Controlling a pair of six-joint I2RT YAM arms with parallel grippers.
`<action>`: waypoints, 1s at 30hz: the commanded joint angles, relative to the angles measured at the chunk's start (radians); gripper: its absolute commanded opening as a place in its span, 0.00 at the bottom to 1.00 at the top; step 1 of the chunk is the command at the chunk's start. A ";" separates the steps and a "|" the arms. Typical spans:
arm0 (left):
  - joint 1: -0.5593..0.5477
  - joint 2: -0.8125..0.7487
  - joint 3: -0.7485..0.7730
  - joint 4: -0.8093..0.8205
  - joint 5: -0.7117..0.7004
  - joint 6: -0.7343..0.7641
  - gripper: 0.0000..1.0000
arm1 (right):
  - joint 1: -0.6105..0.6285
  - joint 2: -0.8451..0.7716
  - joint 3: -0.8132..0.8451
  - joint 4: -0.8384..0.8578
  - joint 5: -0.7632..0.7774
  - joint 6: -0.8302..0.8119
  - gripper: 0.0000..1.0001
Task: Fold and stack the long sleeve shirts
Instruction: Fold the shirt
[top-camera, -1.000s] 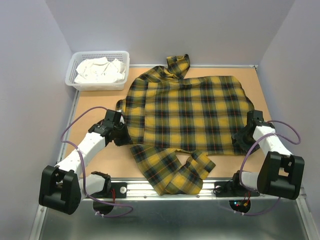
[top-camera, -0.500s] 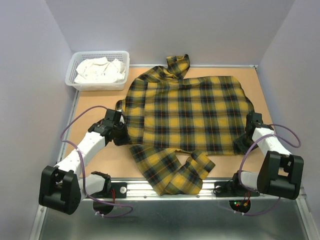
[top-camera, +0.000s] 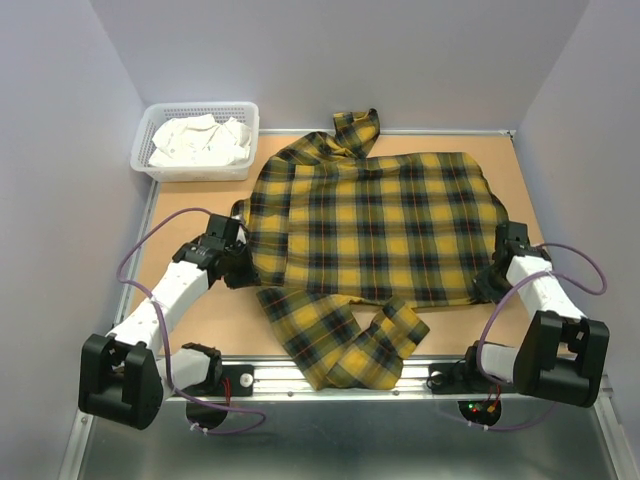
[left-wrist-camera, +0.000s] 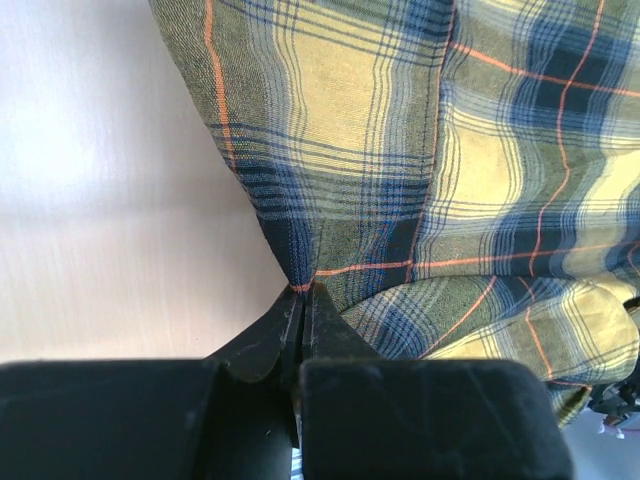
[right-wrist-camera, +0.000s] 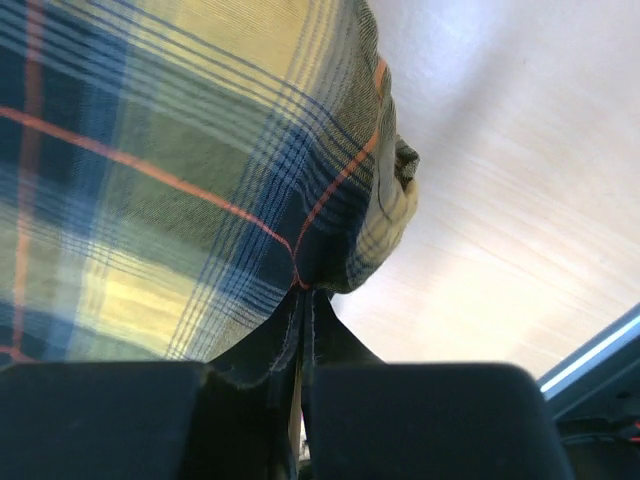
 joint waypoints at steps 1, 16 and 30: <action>0.017 -0.035 0.060 -0.044 -0.045 0.028 0.00 | -0.007 -0.050 0.123 -0.045 0.103 -0.044 0.01; 0.067 0.025 0.181 -0.007 -0.086 0.032 0.00 | -0.006 0.108 0.433 -0.024 0.107 -0.200 0.01; 0.094 0.174 0.193 0.180 -0.105 -0.020 0.00 | 0.008 0.393 0.666 0.082 -0.046 -0.260 0.03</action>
